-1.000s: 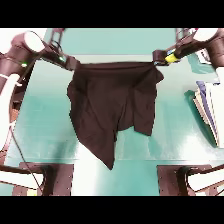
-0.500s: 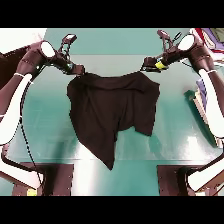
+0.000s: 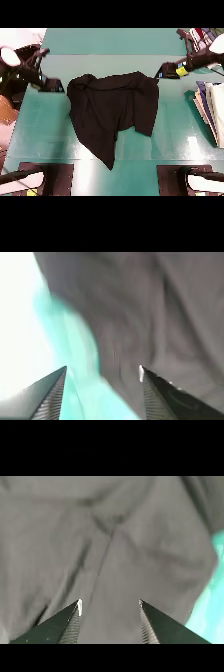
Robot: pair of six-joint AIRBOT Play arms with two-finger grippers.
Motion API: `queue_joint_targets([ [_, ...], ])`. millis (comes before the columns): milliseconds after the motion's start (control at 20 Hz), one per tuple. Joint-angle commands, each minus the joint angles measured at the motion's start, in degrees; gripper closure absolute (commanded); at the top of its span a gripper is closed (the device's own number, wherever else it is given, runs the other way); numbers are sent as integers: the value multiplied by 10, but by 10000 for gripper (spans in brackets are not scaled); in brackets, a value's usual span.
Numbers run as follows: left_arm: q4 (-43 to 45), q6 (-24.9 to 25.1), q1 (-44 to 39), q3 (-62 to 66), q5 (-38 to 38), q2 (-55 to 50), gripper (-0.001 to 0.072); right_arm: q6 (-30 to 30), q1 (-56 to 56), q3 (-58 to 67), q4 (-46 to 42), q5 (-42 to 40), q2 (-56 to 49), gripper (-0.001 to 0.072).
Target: Fold the shirts.
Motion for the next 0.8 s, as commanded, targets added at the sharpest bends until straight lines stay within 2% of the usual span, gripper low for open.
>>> queue_joint_targets([
  [0,-50,-16,11,-186,18,97,163,-3,-1,-122,1,-41,94,284],
  [150,-134,-18,11,-334,54,153,164,-3,-4,-179,17,-78,138,284],
  [300,-150,-34,-17,-421,82,180,164,-3,-4,-209,16,-105,166,285],
  [500,-156,-83,-99,-466,152,181,163,-3,-4,-205,16,-105,167,284],
  [750,-209,-91,-166,-482,210,181,164,-3,-4,-205,16,-102,167,285],
])
